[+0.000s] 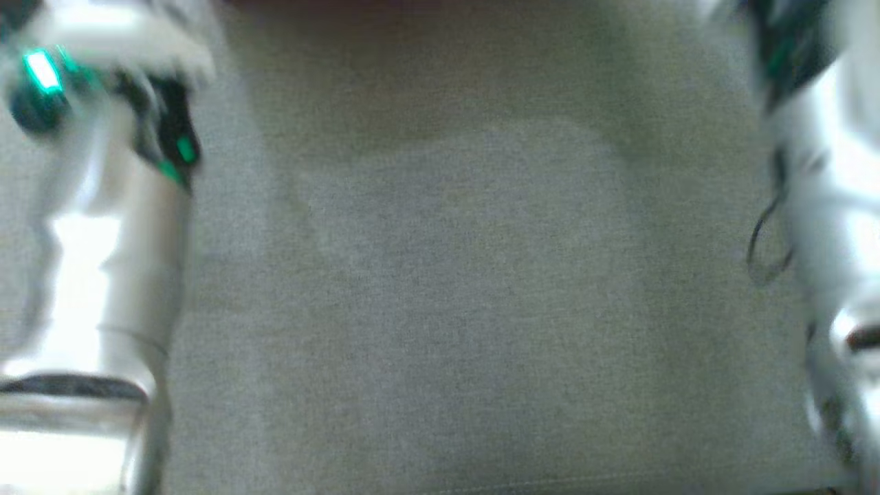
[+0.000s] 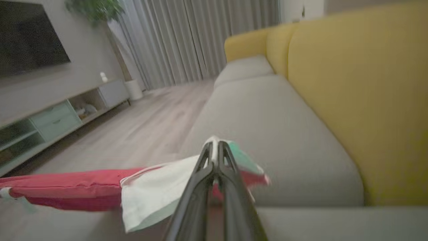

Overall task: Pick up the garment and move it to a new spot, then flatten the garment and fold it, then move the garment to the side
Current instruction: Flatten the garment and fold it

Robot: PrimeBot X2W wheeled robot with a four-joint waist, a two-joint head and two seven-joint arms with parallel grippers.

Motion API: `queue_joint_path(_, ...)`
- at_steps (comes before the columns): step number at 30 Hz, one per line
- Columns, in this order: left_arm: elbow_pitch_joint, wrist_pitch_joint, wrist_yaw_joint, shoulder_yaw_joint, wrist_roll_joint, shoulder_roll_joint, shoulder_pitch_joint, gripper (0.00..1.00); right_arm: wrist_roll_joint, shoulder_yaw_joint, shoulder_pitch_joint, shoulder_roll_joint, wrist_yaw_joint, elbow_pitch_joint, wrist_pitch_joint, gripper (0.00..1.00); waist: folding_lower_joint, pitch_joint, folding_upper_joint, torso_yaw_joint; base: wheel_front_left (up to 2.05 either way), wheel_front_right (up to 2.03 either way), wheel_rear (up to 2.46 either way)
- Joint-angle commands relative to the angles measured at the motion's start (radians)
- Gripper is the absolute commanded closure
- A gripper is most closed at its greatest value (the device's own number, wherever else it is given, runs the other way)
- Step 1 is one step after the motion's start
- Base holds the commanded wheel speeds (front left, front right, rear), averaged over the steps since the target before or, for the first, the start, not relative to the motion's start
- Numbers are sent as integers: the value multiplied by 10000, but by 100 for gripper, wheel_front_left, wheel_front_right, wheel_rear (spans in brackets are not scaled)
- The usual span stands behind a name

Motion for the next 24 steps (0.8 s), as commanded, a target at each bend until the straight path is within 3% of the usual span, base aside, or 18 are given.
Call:
queue_joint_path(1,66,-110,-78,249,-98,269,18,100,200,149,399,142,-17,-14,-129,100,-1,167,0,6,0,0,0)
queue_joint_path(6,1660,-471,-523,264,-356,-255,1022,100,1223,741,2281,231,-17,857,-891,100,-1,517,0,135,0,0,0)
queue_joint_path(11,1855,-761,-931,330,-338,-313,1982,100,2247,1229,4229,-107,-17,223,-1890,100,-1,418,0,169,0,0,0)
queue_joint_path(18,-131,-790,-1186,858,-47,101,4286,100,3093,772,7656,-1107,-17,-2444,-2734,100,-1,-255,0,243,0,0,0)
queue_joint_path(21,-1052,-791,-1052,943,100,338,5478,100,2953,141,9195,-1255,-17,-3848,-2207,100,-1,-556,0,197,0,0,0)
queue_joint_path(24,-2427,-636,-616,1089,35,479,6784,100,2483,-790,10668,-1132,-17,-5466,-1194,100,-1,-849,0,182,0,0,0)
